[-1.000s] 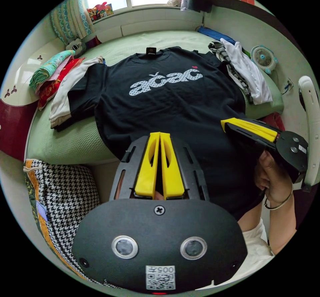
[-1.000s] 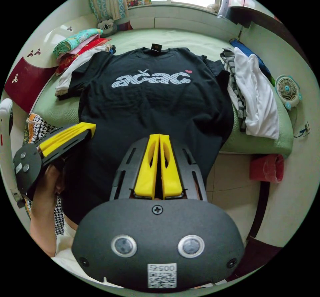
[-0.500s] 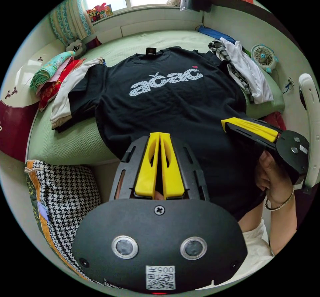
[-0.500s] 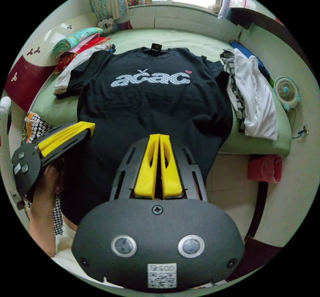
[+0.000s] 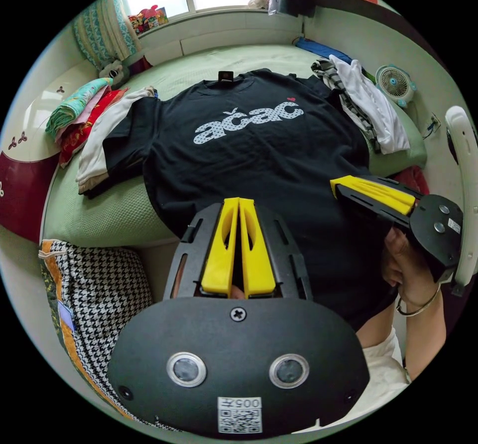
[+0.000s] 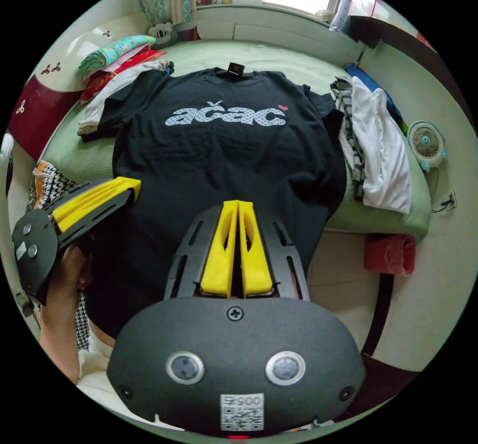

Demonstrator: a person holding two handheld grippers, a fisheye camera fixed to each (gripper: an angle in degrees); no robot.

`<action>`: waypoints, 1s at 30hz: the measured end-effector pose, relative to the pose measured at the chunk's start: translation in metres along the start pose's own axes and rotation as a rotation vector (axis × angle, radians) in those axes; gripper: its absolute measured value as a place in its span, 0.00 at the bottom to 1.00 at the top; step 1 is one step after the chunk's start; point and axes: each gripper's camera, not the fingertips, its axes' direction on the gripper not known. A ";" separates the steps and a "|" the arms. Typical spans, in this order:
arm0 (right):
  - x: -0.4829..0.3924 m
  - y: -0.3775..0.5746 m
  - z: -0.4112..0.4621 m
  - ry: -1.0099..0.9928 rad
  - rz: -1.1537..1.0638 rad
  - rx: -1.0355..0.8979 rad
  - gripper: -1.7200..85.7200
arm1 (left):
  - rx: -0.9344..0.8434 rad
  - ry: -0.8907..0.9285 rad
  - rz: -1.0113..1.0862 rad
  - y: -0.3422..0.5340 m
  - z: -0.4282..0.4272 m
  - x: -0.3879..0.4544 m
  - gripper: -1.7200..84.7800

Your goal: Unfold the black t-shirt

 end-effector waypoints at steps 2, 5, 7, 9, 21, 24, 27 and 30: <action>0.000 0.000 0.000 -0.004 0.002 0.000 0.01 | 0.001 0.000 0.000 0.001 0.000 0.001 0.01; 0.002 -0.001 0.001 -0.015 0.006 0.001 0.01 | 0.001 -0.001 0.002 0.001 -0.001 0.001 0.01; 0.003 -0.002 0.002 -0.021 0.008 0.001 0.01 | 0.001 -0.002 0.002 0.001 -0.001 0.001 0.01; 0.003 -0.002 0.002 -0.025 0.010 0.002 0.01 | 0.002 -0.002 0.001 0.002 -0.002 0.001 0.01; 0.004 -0.007 0.008 -0.035 0.014 0.007 0.01 | 0.004 -0.007 0.003 0.004 -0.005 -0.002 0.01; 0.004 -0.009 0.009 -0.036 0.015 0.009 0.01 | 0.004 -0.009 0.004 0.005 -0.006 -0.004 0.01; 0.004 -0.011 0.011 -0.036 0.015 0.008 0.01 | 0.005 -0.012 0.005 0.006 -0.007 -0.006 0.01; 0.004 -0.012 0.013 -0.036 0.014 0.010 0.01 | 0.006 -0.020 0.008 0.007 -0.009 -0.008 0.01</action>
